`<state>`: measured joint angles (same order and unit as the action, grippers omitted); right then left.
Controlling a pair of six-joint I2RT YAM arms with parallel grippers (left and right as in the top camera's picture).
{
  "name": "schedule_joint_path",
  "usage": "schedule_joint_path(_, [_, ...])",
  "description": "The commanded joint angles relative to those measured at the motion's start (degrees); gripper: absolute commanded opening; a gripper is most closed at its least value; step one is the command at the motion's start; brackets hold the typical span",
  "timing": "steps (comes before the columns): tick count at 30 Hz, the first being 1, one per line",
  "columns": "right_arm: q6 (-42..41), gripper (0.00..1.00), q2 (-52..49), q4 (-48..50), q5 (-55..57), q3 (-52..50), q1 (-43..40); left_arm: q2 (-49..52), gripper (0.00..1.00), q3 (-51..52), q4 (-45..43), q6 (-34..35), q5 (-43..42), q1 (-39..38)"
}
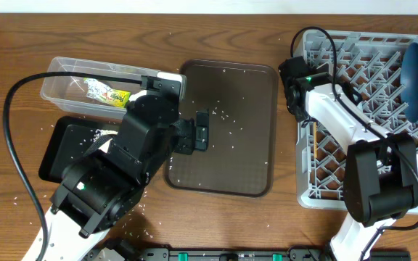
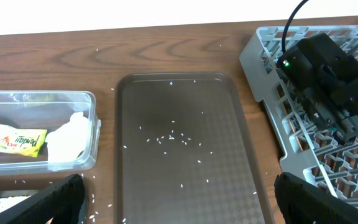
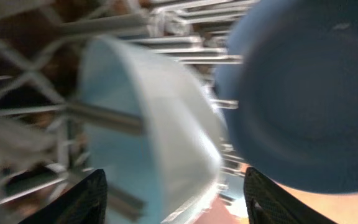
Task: Sort waste into correct bins and load items into the dishwasher rack
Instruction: 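Lower the light-blue bowl into the dish rack with the right gripper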
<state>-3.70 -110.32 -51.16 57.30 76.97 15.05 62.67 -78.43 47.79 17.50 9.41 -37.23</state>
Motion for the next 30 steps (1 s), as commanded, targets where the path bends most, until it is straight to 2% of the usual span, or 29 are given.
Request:
schedule_joint_path(1, [-2.03,0.66,1.4,0.2,-9.64,0.66,0.79,0.2,0.98,-0.44,0.15,-1.18,0.63,0.17])
schedule_joint_path(7, [-2.01,0.74,7.87,0.35,-25.92,2.21,0.79,1.09,0.98,-0.44,0.17,-1.2,0.68,0.17])
schedule_joint_path(11, [-2.01,0.77,15.34,0.61,-42.77,4.11,0.79,0.44,0.98,-0.46,-0.79,-3.15,1.01,0.2])
schedule_joint_path(15, [-2.1,0.82,23.91,0.98,-54.86,5.2,0.79,-1.55,0.98,-0.46,-1.42,-3.54,8.13,0.17])
schedule_joint_path(17, [-3.63,0.82,28.55,0.55,-58.12,5.25,0.79,-3.19,0.98,-0.46,-1.36,-3.61,11.89,0.17])
schedule_joint_path(20, [-4.87,0.82,35.93,-1.77,-62.07,5.25,0.79,-6.36,0.98,-0.46,-1.36,-6.69,12.96,0.17])
schedule_joint_path(25, [-5.68,0.91,48.43,-6.19,-66.16,5.25,0.79,-12.5,0.98,-0.46,0.44,-9.14,13.16,0.17])
schedule_joint_path(27, [-5.68,0.99,52.35,-6.86,-67.58,5.25,0.79,-14.14,0.98,-0.46,1.05,-9.14,13.16,0.17])
schedule_joint_path(30, [-5.7,0.99,57.92,-6.91,-69.46,5.25,0.79,-15.89,0.98,-0.46,1.68,-9.14,13.16,0.17])
